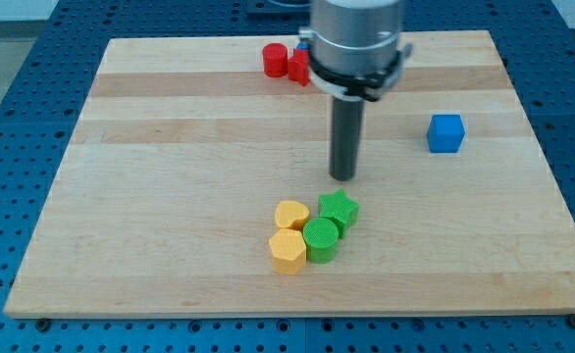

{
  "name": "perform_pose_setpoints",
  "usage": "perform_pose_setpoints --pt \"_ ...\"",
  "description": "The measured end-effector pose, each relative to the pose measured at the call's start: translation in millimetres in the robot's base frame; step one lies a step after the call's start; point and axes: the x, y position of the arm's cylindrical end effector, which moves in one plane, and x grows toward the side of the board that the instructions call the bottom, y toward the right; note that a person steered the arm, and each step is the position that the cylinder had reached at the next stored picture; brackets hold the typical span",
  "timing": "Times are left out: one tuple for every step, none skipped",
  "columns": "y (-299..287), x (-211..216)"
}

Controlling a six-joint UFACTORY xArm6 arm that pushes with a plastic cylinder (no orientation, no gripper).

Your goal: Move the blue cube up a bit

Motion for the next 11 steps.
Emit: perform_pose_setpoints --pt "39 1" --pt "77 1" --pt "104 -4" --pt "119 -19" --pt "121 -39" --pt "121 -60" --pt "121 -79" --pt "121 -100" --pt "121 -119" --pt "121 -136" --pt "121 -152"
